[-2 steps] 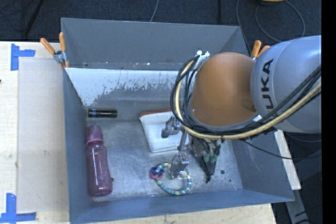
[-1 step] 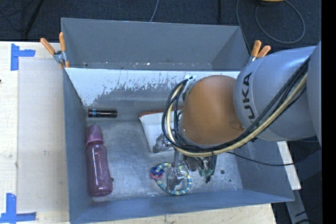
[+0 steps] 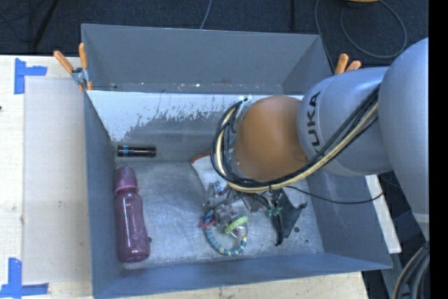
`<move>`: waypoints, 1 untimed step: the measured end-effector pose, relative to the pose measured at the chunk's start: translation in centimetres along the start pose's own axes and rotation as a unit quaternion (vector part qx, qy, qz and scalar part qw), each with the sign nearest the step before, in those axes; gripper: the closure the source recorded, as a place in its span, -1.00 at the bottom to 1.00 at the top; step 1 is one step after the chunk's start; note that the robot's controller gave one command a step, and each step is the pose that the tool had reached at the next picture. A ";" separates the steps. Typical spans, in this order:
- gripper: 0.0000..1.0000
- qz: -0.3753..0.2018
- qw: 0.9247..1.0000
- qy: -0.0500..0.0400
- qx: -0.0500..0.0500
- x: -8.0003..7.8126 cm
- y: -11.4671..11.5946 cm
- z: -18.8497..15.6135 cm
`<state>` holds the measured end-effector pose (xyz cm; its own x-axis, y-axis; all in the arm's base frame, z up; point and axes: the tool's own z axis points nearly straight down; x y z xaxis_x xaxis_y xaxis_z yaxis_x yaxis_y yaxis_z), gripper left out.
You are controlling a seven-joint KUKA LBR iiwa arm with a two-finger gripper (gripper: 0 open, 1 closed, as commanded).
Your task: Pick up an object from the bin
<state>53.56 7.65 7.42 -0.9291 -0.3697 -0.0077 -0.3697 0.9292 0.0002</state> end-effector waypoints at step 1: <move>1.00 0.001 1.000 0.000 0.000 0.0 0.0 0.0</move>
Offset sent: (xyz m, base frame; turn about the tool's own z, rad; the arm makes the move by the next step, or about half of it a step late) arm -0.0116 0.0046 0.1624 0.0056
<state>53.57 7.64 7.41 -0.9296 -0.3686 -0.0078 -0.3686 0.9296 0.0002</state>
